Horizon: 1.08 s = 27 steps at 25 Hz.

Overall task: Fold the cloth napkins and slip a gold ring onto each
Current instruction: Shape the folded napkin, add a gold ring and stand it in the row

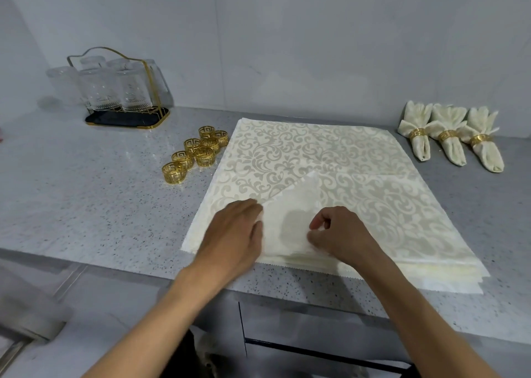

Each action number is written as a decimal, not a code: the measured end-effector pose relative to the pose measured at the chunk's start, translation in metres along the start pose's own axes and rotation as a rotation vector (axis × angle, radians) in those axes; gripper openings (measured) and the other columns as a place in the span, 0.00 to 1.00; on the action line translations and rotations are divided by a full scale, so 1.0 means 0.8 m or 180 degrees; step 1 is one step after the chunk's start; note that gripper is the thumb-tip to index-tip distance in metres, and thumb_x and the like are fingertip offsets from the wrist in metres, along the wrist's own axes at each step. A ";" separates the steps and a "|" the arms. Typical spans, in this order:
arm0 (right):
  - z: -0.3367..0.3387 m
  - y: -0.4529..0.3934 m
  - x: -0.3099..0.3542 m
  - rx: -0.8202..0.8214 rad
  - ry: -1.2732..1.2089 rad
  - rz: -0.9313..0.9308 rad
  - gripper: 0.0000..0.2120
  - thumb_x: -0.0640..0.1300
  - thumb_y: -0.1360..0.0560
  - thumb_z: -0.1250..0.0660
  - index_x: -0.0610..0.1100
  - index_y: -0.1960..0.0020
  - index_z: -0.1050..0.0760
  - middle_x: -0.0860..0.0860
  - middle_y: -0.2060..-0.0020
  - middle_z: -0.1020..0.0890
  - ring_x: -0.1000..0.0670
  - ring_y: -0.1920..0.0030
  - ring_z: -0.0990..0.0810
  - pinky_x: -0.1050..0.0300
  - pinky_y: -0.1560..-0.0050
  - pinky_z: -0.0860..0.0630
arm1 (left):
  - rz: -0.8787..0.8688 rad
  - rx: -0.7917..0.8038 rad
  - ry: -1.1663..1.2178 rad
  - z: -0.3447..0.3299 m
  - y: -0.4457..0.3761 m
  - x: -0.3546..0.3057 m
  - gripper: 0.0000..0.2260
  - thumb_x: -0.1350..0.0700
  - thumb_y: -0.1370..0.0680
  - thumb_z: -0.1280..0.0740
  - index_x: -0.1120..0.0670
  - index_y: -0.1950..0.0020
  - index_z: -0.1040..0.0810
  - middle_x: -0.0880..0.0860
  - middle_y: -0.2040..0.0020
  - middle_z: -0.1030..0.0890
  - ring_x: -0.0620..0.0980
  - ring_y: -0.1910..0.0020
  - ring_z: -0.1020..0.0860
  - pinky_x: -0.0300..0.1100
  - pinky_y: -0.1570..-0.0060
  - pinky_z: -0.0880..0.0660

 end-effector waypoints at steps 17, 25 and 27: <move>0.021 -0.137 -0.034 0.0108 0.1852 0.0869 0.23 0.53 0.16 0.53 0.54 0.21 0.46 0.53 0.21 0.44 0.45 0.21 0.48 0.38 0.25 0.50 | -0.0123 0.0963 -0.0643 -0.062 -0.037 0.001 0.31 0.36 0.22 0.65 0.46 0.21 0.64 0.42 0.22 0.67 0.44 0.23 0.67 0.47 0.24 0.65; 0.184 -0.141 -0.131 0.0102 0.2050 -0.0721 0.29 0.50 0.29 0.34 0.55 0.29 0.35 0.51 0.35 0.28 0.44 0.37 0.30 0.47 0.44 0.35 | -0.0150 0.1011 -0.0670 -0.066 -0.037 0.005 0.39 0.31 0.30 0.76 0.45 0.21 0.65 0.41 0.22 0.68 0.43 0.24 0.68 0.46 0.24 0.65; 0.205 -0.138 -0.142 0.0157 0.1591 -0.0860 0.26 0.51 0.31 0.30 0.50 0.33 0.30 0.50 0.39 0.23 0.46 0.45 0.25 0.51 0.48 0.31 | -0.0106 0.1036 -0.0676 -0.064 -0.037 0.001 0.34 0.34 0.25 0.70 0.45 0.21 0.65 0.41 0.23 0.68 0.43 0.24 0.68 0.46 0.24 0.65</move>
Point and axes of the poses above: each hand's wrist, its own y-axis away from the middle knuckle, its own z-axis out of the back of the hand, x = y × z, the point moved 2 cm from there along -y, towards the middle knuckle
